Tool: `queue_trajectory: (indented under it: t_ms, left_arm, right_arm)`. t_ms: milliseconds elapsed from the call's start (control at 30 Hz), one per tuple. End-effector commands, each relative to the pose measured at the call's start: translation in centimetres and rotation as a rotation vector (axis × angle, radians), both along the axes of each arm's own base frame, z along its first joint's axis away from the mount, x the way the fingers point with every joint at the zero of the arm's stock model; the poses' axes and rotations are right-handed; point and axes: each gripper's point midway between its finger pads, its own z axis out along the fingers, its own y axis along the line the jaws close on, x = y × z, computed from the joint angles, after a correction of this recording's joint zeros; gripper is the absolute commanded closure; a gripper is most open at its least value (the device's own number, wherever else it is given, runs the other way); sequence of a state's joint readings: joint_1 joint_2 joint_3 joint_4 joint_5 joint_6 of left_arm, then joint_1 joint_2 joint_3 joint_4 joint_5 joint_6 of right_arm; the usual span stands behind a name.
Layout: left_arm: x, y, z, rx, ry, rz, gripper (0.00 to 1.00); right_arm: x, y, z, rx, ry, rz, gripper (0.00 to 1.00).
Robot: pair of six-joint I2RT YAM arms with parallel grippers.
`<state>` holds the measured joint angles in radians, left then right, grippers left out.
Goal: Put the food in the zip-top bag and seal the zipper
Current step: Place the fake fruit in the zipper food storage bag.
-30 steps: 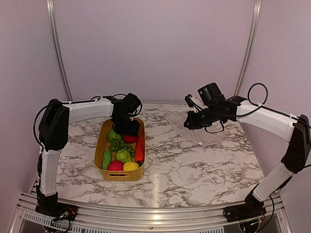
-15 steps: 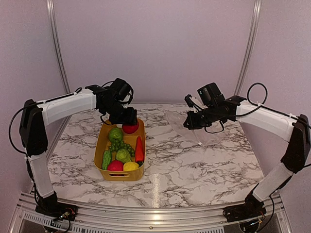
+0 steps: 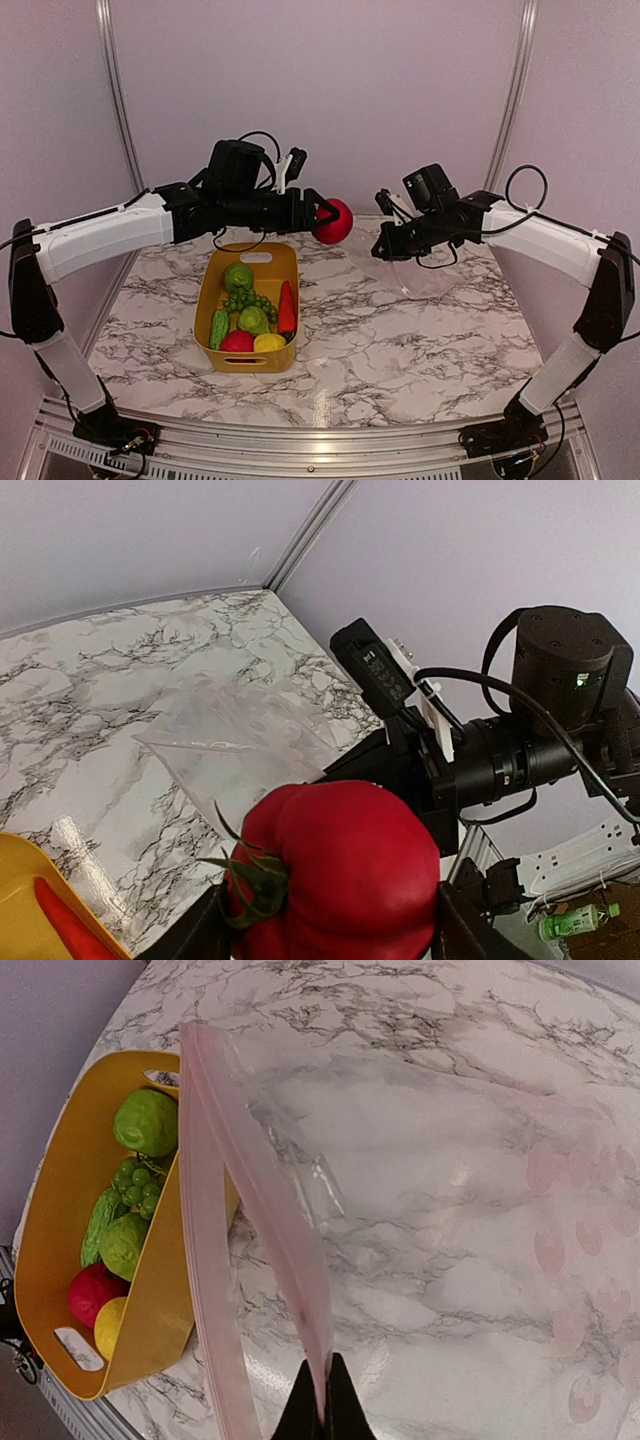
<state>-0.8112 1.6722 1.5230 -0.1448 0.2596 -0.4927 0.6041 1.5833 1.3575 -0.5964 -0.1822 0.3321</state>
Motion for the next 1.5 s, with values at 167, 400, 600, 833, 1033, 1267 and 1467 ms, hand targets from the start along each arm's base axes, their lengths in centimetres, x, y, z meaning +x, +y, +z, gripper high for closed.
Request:
queue_trajectory:
  t_ms: [167,400,600,833,1033,1267,1467]
  left_arm:
    - [1.0,-5.0,1.5,-0.182,0.016,-0.049,0.59]
    - [2.3,-5.5,-0.8,-0.152,0.059,0.011,0.62]
    - [3.2,-4.8,-3.2,-0.103,0.081,0.077,0.63]
    - [4.3,-4.5,-5.3,-0.053,0.111,0.146,0.54]
    - [6.1,-5.0,-4.9,0.03,0.103,0.209,0.03]
    - [4.5,-5.1,5.0,-0.111,-0.085,0.133,0.01]
    - [1.9,-1.8,6.8,-0.137,-0.098,0.135,0.01]
  right_arm:
    - [-0.6,2.0,3.0,0.105,0.013,0.015,1.0]
    - [-1.0,2.2,5.3,0.172,0.016,-0.004,1.0]
    - [-0.2,1.2,8.3,0.165,-0.043,-0.065,1.0]
    - [-0.2,1.9,9.7,0.223,-0.033,-0.067,1.0]
    - [-0.2,1.6,10.4,0.227,-0.05,-0.079,1.0]
    - [0.4,0.8,9.0,0.196,-0.045,-0.118,1.0]
    - [1.8,-1.8,8.4,0.154,-0.071,-0.17,1.0]
